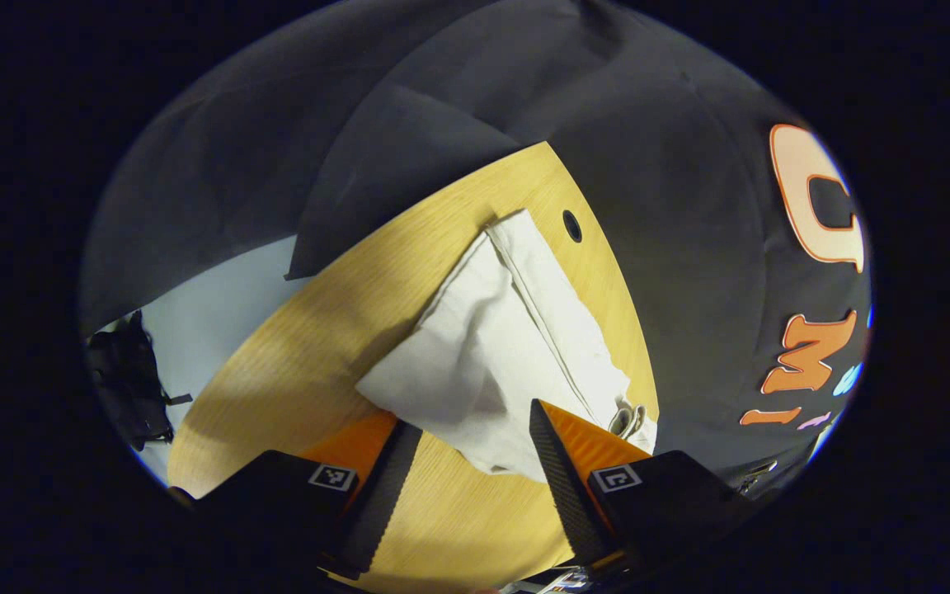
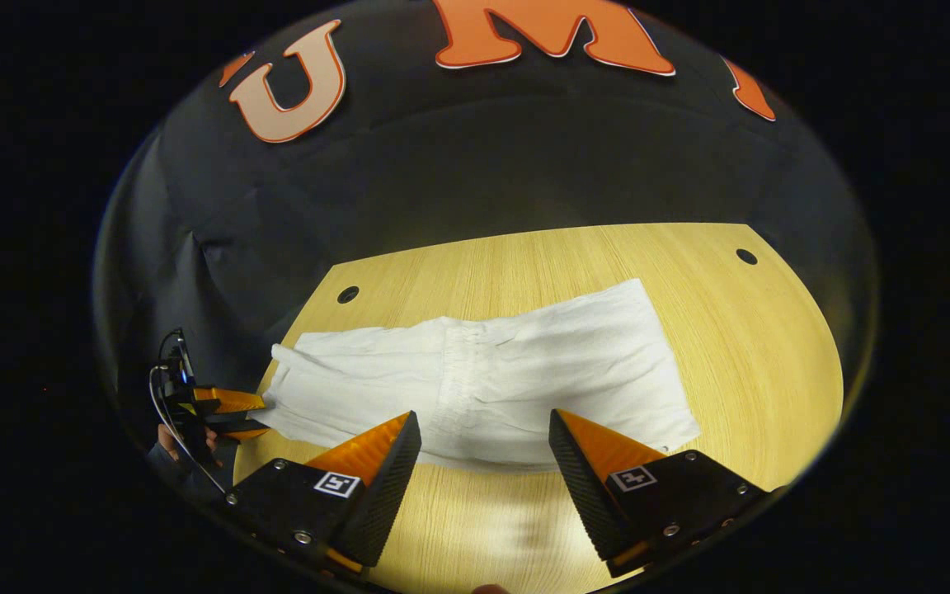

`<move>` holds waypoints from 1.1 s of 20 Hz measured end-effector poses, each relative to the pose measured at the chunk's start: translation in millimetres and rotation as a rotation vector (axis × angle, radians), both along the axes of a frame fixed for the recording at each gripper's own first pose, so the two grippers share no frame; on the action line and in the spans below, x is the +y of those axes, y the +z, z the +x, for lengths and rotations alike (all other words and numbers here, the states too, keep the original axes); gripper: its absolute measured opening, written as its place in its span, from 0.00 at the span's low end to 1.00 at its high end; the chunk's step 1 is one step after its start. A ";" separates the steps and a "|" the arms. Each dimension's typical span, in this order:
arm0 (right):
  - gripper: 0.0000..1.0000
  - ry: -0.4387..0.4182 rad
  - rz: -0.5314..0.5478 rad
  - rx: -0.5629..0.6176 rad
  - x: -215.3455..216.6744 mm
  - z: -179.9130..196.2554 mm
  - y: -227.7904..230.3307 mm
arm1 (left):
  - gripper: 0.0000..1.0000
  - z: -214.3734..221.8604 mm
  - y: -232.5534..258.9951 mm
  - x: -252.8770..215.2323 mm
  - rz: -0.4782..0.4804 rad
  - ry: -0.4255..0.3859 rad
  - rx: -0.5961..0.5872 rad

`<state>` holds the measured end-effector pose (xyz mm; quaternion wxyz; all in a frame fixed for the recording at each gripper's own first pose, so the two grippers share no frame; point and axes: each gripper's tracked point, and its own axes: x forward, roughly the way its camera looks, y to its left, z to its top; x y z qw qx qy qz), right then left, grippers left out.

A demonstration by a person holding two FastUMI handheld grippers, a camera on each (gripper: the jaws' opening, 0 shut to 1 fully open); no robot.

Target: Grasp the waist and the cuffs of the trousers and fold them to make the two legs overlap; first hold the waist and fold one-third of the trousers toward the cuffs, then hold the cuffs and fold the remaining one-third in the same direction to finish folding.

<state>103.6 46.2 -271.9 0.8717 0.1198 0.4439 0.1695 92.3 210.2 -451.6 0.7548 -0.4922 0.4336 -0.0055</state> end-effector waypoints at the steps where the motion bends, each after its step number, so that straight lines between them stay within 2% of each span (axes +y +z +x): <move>1: 0.94 -0.012 0.000 0.004 -5.8 -2.8 -0.6 | 0.86 4.6 -3.5 -3.2 0.001 0.003 0.003; 2: 0.94 -0.027 0.004 0.008 -11.2 -4.8 0.1 | 0.74 7.2 -5.2 -4.7 -0.001 0.009 0.002; 3: 0.94 -0.044 0.009 0.012 -18.9 -6.3 0.0 | 0.70 7.2 -9.4 -3.3 0.011 0.013 0.018; 6: 0.94 -0.079 0.024 0.018 -41.7 -12.5 2.4 | 0.16 9.0 -12.6 -4.4 0.034 0.032 0.022; 7: 0.94 -0.086 0.022 0.013 -46.8 -11.9 3.3 | 0.12 9.9 -6.7 -2.9 0.046 0.038 -0.004; 9: 0.95 -0.096 0.027 0.007 -55.3 -11.6 5.2 | 0.09 9.4 5.4 -2.6 0.076 0.047 -0.038; 15: 0.96 -0.088 0.027 -0.036 -75.4 -7.9 11.2 | 0.10 10.6 53.3 -11.4 0.180 0.039 -0.105; 22: 0.99 -0.054 0.011 -0.074 -112.2 -11.9 20.0 | 0.10 20.0 132.6 -44.7 0.224 0.028 -0.213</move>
